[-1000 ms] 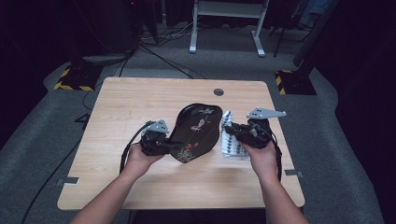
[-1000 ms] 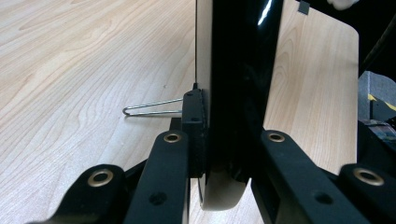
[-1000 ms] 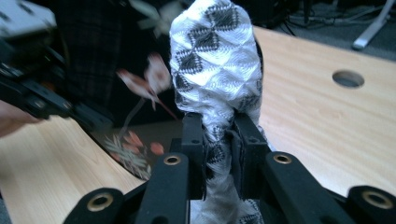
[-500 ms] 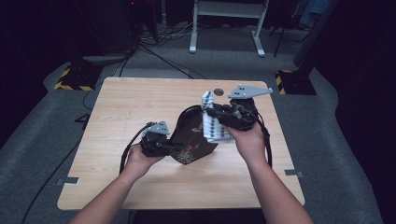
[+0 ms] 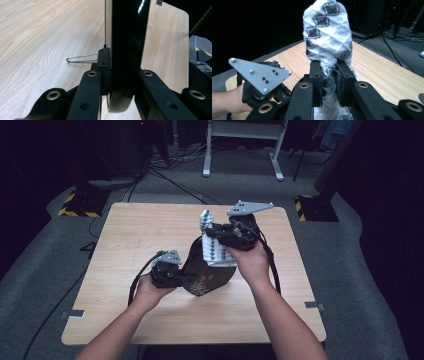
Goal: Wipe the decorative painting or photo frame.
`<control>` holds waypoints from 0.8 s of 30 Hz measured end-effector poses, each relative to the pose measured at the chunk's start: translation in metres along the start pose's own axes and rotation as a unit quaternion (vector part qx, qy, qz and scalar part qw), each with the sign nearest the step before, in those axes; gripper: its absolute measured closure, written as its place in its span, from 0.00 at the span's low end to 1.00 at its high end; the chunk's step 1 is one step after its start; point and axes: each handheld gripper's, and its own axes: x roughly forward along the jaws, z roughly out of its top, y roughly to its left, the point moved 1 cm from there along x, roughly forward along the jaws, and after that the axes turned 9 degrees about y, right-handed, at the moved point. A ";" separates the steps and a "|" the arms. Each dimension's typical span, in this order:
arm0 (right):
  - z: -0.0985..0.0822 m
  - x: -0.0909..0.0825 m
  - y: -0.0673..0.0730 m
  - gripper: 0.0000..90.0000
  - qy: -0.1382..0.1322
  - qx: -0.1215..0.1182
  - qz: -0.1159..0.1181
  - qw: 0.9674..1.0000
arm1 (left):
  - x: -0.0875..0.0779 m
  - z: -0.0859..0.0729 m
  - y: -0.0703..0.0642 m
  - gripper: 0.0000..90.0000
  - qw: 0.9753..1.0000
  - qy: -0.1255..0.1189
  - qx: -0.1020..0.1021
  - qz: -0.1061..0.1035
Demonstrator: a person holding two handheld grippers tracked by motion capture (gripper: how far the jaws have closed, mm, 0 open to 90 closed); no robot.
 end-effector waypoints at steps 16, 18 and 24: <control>0.003 0.014 -0.005 0.86 0.004 -0.005 -0.026 1.000 | 0.001 0.001 -0.001 0.89 1.000 -0.001 0.000 0.003; 0.003 0.014 -0.005 0.86 0.005 -0.008 -0.033 0.999 | 0.001 0.001 -0.001 0.89 1.000 -0.001 0.000 0.003; -0.002 0.014 -0.011 0.87 -0.002 0.001 -0.044 0.999 | 0.001 0.000 -0.001 0.89 1.000 -0.002 -0.002 0.003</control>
